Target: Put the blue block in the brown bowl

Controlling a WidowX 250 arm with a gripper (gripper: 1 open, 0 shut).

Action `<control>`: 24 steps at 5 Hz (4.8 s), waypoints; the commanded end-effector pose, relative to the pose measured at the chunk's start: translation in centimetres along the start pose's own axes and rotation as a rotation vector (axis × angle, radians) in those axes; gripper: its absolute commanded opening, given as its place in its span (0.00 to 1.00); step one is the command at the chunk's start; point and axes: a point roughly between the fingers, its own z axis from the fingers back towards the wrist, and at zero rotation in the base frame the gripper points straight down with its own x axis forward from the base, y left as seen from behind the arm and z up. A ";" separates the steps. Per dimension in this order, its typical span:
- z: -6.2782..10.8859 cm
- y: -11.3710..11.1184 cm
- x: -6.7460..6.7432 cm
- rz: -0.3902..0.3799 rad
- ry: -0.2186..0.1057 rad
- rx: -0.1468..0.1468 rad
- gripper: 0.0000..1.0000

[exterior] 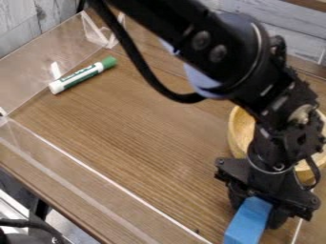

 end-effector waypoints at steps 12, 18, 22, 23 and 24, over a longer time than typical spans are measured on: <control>10.0 2.8 10.3 -0.156 -0.139 0.025 0.00; 7.5 0.2 9.3 -0.183 -0.226 0.005 0.00; 5.6 -0.6 8.6 -0.190 -0.318 -0.039 0.00; 5.4 -0.6 8.5 -0.191 -0.331 -0.052 0.00; 5.0 -0.6 8.4 -0.197 -0.343 -0.062 0.00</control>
